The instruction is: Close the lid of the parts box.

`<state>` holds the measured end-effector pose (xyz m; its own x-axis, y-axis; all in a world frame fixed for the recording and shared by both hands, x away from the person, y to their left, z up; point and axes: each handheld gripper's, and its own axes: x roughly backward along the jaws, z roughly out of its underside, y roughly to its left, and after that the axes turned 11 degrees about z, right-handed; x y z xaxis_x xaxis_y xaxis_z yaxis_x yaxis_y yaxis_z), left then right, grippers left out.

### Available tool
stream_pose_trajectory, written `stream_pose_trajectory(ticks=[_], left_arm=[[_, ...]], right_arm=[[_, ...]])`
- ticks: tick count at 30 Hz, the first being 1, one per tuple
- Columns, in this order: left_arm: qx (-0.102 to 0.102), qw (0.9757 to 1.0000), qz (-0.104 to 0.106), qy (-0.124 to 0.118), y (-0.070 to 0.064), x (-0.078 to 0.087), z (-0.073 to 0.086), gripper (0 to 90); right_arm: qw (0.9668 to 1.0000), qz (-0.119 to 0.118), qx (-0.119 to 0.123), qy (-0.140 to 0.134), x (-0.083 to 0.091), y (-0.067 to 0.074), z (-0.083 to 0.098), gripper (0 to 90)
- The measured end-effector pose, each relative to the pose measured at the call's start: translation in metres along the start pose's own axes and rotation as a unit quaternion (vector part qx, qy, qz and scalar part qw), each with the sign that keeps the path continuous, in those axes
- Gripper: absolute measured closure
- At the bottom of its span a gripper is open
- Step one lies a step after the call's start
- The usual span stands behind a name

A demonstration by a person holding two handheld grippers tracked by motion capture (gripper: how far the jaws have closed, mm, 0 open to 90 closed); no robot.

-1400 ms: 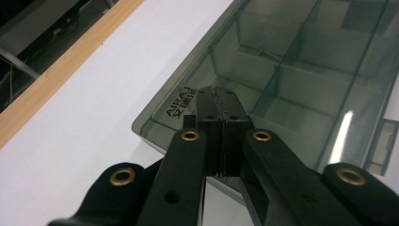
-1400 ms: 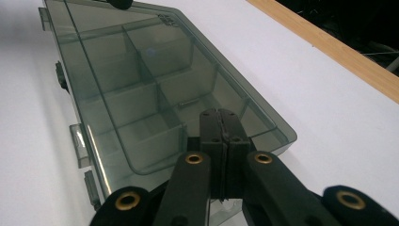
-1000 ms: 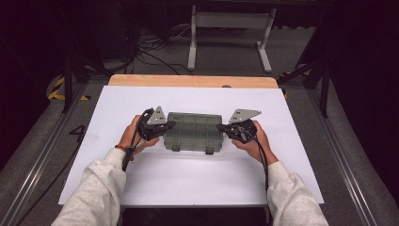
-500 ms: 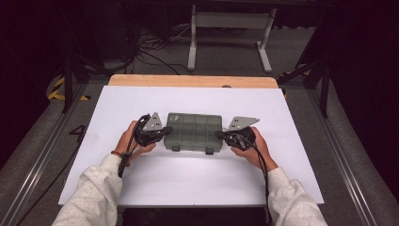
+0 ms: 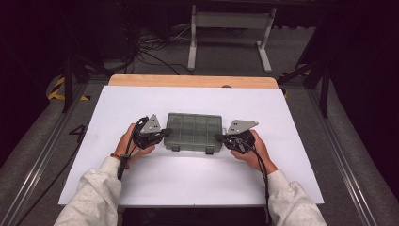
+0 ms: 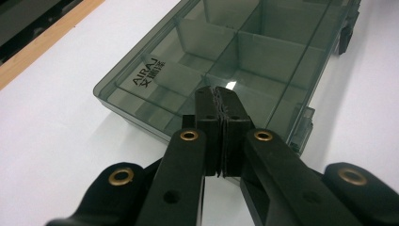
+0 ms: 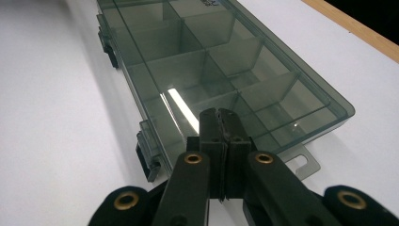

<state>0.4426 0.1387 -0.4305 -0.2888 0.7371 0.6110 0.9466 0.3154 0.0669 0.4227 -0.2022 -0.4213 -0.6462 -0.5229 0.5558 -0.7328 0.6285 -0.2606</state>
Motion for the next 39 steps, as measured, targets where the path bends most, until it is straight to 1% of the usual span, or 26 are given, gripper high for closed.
stream_pose_trajectory(ticks=[1, 2, 9, 15, 23, 26, 29, 31, 33, 34, 37, 39], left_arm=[[-0.001, 1.0000, 0.001, 0.001, -0.001, 0.000, 0.000, 88.7], [-0.007, 1.0000, 0.002, 0.003, -0.001, -0.001, 0.000, 88.7], [-0.002, 1.0000, 0.004, -0.001, -0.002, -0.001, 0.002, 88.9], [-0.009, 1.0000, 0.002, -0.003, -0.003, -0.002, 0.003, 89.0], [-0.007, 1.0000, -0.001, -0.003, -0.005, -0.001, 0.004, 88.4], [-0.009, 0.9999, -0.005, -0.005, -0.005, -0.001, 0.004, 88.0], [-0.010, 0.9999, -0.008, -0.007, -0.005, 0.000, 0.004, 85.5], [-0.005, 0.9998, -0.011, -0.014, -0.004, 0.001, 0.004, 84.6], [-0.006, 0.9995, -0.015, -0.026, -0.004, 0.004, 0.004, 83.3], [-0.006, 0.9995, -0.015, -0.026, -0.004, 0.004, 0.004, 82.7], [-0.002, 0.9990, -0.020, -0.039, -0.004, 0.008, 0.005, 80.7], [-0.002, 0.9988, -0.024, -0.044, -0.004, 0.009, 0.005, 78.5]], right_arm=[[1.0000, 0.001, 0.000, 0.000, 0.000, 0.000, 0.000, 90.0], [1.0000, 0.002, -0.001, -0.001, 0.000, 0.001, 0.000, 90.0], [1.0000, 0.005, -0.002, -0.003, 0.000, 0.003, 0.002, 90.0], [0.9999, 0.001, -0.009, -0.009, 0.001, 0.002, 0.004, 90.0], [0.9998, 0.000, -0.015, -0.015, 0.001, 0.003, 0.006, 89.6], [0.9998, 0.002, -0.013, -0.016, 0.001, 0.004, 0.006, 89.0], [0.9997, 0.014, -0.010, -0.019, 0.002, 0.006, 0.007, 87.9], [0.9996, 0.016, -0.011, -0.021, 0.002, 0.005, 0.007, 86.7], [0.9994, 0.020, -0.014, -0.025, 0.003, 0.005, 0.007, 86.3], [0.9994, 0.020, -0.014, -0.025, 0.003, 0.005, 0.007, 86.3], [0.9990, 0.027, -0.015, -0.033, 0.005, 0.005, 0.006, 83.5], [0.9987, 0.029, -0.017, -0.038, 0.007, 0.005, 0.006, 80.8]])
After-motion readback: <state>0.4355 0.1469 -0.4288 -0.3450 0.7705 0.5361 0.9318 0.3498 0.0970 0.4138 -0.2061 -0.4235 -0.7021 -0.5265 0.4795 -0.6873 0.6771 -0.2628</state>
